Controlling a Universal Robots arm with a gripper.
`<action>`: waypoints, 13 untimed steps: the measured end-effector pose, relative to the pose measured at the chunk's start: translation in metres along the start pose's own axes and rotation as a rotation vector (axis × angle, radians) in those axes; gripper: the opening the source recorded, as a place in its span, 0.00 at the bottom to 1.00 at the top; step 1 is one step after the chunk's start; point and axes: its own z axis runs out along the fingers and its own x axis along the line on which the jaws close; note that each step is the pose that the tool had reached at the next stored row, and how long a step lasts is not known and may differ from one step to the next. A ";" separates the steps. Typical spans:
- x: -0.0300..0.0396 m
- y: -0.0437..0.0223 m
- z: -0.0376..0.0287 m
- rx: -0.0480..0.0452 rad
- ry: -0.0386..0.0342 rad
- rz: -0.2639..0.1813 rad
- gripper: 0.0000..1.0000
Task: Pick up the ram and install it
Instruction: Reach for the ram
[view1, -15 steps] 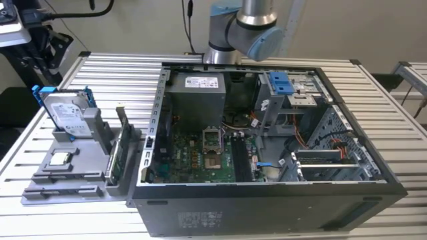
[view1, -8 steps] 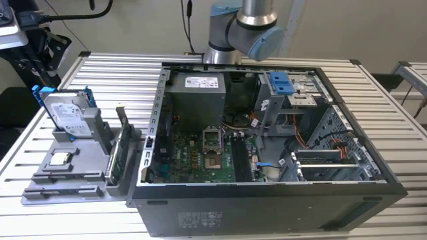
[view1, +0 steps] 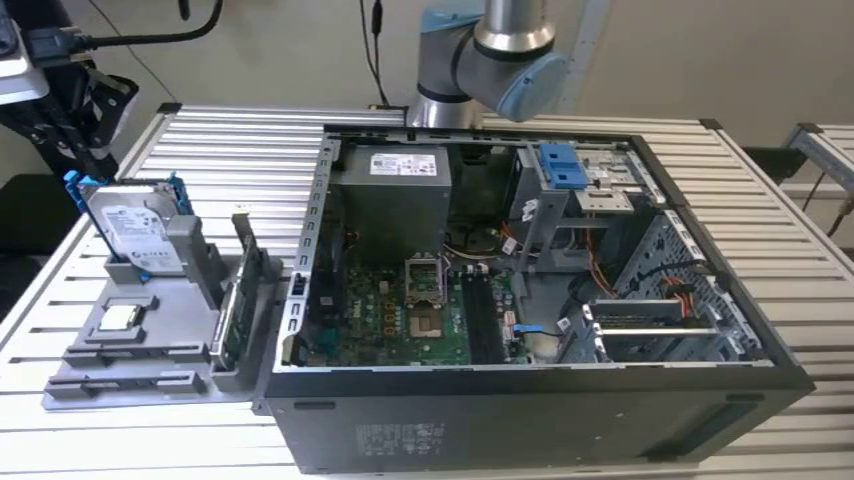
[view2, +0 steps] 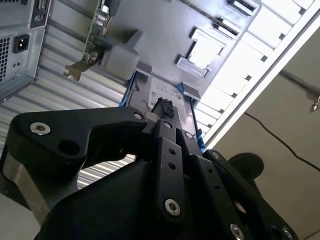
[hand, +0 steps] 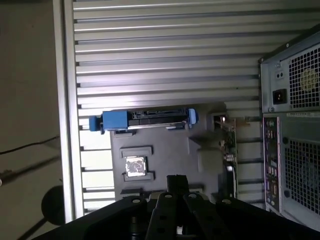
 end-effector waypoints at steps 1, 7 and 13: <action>-0.0001 -0.0012 0.0000 -0.0001 0.0000 0.000 0.11; -0.0005 -0.0079 -0.0004 0.0000 0.0000 0.000 0.11; -0.0010 -0.0145 -0.0006 0.0000 -0.0001 0.000 0.11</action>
